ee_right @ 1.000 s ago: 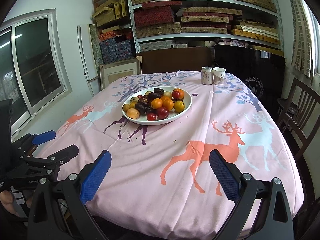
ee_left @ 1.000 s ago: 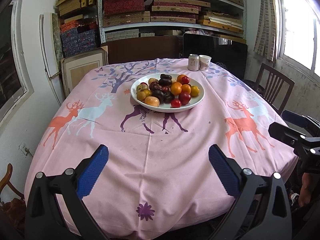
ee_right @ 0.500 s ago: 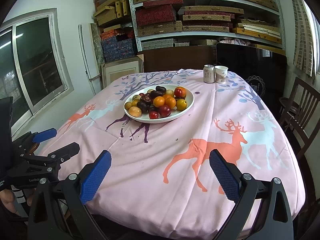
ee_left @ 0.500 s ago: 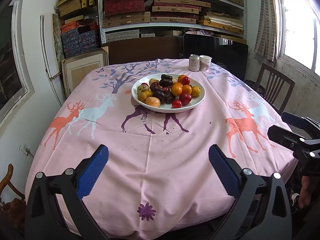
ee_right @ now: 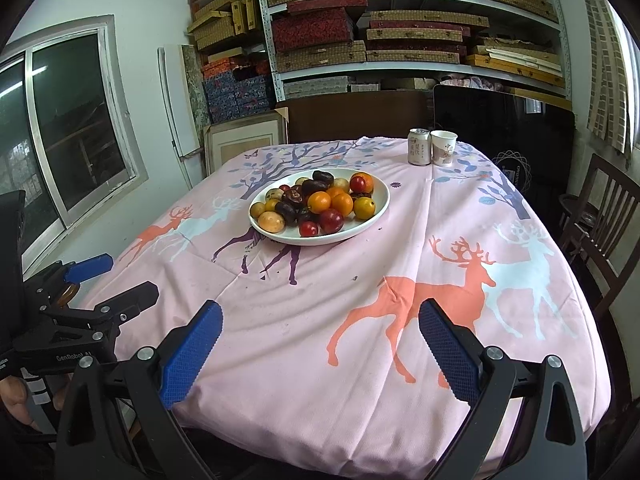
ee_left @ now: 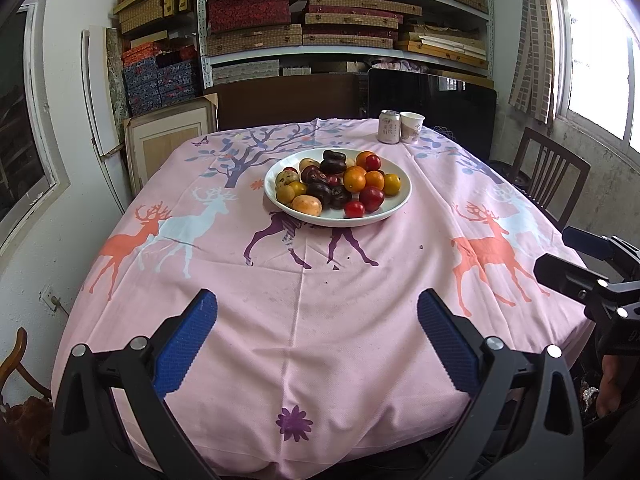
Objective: Organize fruits
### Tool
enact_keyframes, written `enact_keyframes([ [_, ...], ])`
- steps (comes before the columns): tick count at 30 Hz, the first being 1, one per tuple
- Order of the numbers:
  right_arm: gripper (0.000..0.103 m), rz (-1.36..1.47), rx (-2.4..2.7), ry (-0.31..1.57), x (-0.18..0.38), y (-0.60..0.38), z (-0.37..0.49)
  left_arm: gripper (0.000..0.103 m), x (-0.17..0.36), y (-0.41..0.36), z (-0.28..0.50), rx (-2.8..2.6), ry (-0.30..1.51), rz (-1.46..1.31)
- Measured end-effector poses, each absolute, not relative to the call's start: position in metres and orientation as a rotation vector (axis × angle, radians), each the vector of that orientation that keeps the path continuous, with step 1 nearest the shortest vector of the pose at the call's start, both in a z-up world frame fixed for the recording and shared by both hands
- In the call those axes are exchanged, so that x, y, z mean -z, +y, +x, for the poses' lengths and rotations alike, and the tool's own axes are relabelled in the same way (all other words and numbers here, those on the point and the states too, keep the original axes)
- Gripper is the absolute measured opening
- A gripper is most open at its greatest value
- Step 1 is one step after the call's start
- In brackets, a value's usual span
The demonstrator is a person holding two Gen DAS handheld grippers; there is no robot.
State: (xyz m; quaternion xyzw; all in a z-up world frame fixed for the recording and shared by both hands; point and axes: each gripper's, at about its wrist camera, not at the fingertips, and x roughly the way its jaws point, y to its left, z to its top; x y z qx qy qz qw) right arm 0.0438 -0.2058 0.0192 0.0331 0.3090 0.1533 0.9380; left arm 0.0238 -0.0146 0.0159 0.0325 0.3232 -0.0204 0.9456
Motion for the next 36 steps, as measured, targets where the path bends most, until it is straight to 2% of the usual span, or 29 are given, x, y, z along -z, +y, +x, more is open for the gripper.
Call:
enact_keyframes([
  [36, 0.099, 0.068, -0.314, 0.633, -0.0198, -0.2057, 0.0438, 0.098, -0.0191, -0.0114, 0.0219, 0.035, 0.637, 0.066],
])
